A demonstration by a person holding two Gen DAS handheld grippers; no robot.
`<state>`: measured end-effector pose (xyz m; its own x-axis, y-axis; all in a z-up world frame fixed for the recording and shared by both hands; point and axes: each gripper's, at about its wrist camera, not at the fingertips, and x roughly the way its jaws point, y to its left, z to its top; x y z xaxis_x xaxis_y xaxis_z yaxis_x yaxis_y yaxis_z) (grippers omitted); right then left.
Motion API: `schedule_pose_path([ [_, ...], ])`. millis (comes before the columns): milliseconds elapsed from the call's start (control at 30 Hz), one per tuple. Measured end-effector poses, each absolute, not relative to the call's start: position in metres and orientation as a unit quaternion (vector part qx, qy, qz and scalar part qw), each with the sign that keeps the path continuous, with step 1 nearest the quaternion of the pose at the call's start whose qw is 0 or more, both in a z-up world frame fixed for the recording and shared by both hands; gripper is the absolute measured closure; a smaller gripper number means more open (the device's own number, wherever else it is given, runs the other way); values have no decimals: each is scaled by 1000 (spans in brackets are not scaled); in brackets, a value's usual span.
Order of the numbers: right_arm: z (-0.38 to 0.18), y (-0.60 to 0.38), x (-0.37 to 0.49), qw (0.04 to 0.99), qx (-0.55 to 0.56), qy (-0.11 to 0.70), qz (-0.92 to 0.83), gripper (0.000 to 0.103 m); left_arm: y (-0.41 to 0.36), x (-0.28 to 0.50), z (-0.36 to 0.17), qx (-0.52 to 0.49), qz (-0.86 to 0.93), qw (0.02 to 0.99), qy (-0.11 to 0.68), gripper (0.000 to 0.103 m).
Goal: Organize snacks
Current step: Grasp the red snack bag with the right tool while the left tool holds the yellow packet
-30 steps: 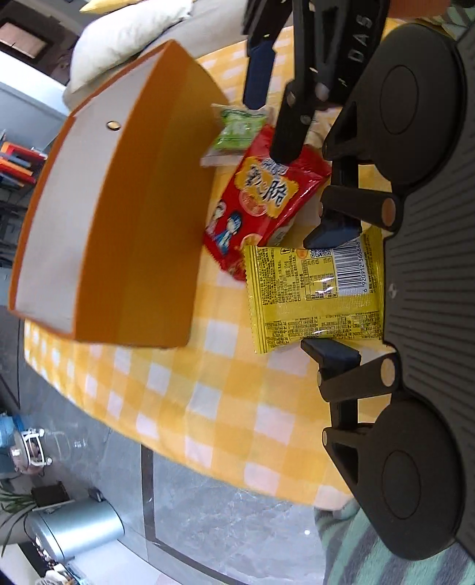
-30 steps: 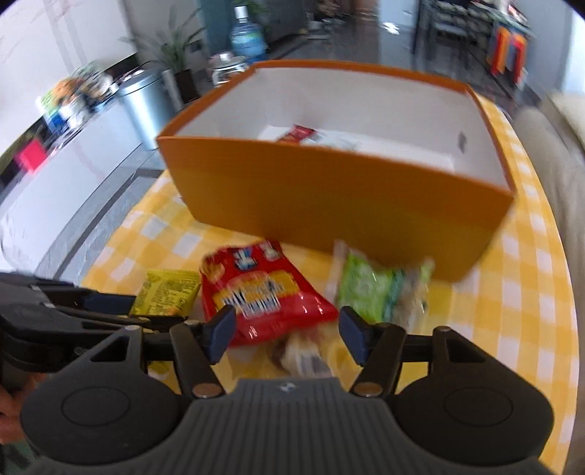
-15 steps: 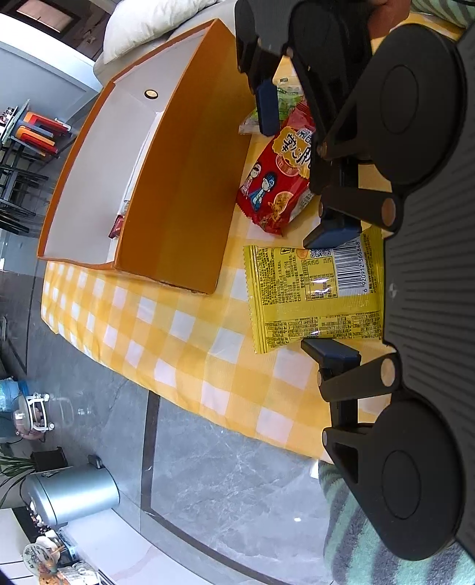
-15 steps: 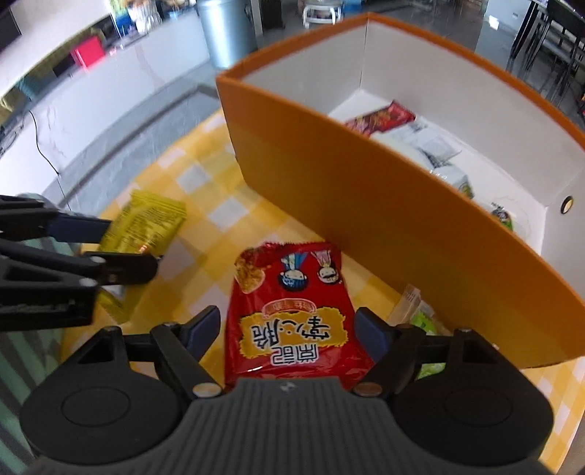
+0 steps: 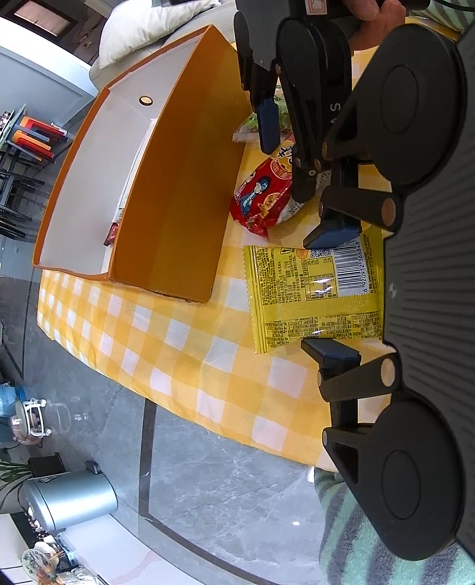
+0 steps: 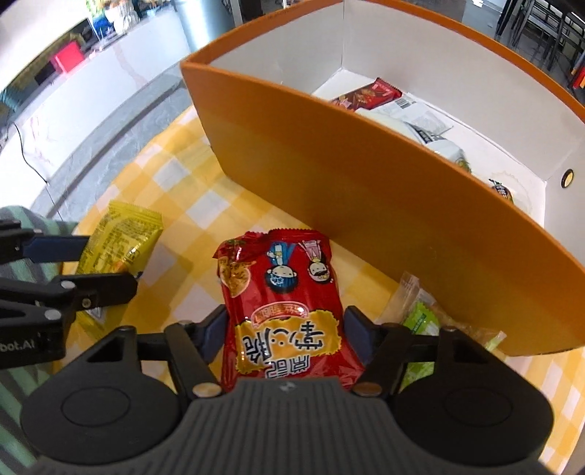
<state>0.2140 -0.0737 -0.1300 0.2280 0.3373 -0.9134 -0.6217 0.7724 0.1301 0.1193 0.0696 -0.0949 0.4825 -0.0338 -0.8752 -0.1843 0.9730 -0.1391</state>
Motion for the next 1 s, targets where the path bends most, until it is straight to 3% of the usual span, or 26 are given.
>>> schedule_pose_path([
  [67, -126, -75, 212, 776, -126, 532, 315, 50, 68, 117, -92, -104, 42, 857, 503, 44],
  [200, -110, -79, 204, 786, -104, 514, 327, 88, 65, 113, -84, -95, 39, 863, 495, 44],
  [267, -103, -81, 200, 790, -103, 510, 325, 95, 64, 112, -81, -91, 38, 864, 493, 44],
  [367, -101, -88, 201, 790, -82, 514, 324, 96, 63, 111, -81, -88, 37, 864, 495, 44],
  [433, -103, -93, 203, 786, -67, 522, 325, 92, 62, 111, -81, -88, 35, 862, 498, 44],
  [467, -104, -95, 204, 783, -62, 525, 329, 82, 61, 111, -82, -88, 33, 862, 499, 44],
  [500, -106, -96, 204, 782, -62, 526, 329, 60, 61, 112, -83, -87, 32, 861, 501, 44],
  [567, -106, -97, 204, 786, -76, 518, 329, 44, 59, 112, -85, -84, 30, 859, 504, 44],
  [733, -116, -85, 211, 751, -146, 528, 369, 33, 58, 115, -92, -85, 27, 852, 515, 44],
  [800, -122, -78, 212, 740, -182, 524, 380, 21, 59, 116, -93, -87, 27, 851, 517, 44],
  [1000, -138, -69, 227, 721, -178, 551, 381, 22, 63, 119, -97, -93, 30, 847, 523, 44],
])
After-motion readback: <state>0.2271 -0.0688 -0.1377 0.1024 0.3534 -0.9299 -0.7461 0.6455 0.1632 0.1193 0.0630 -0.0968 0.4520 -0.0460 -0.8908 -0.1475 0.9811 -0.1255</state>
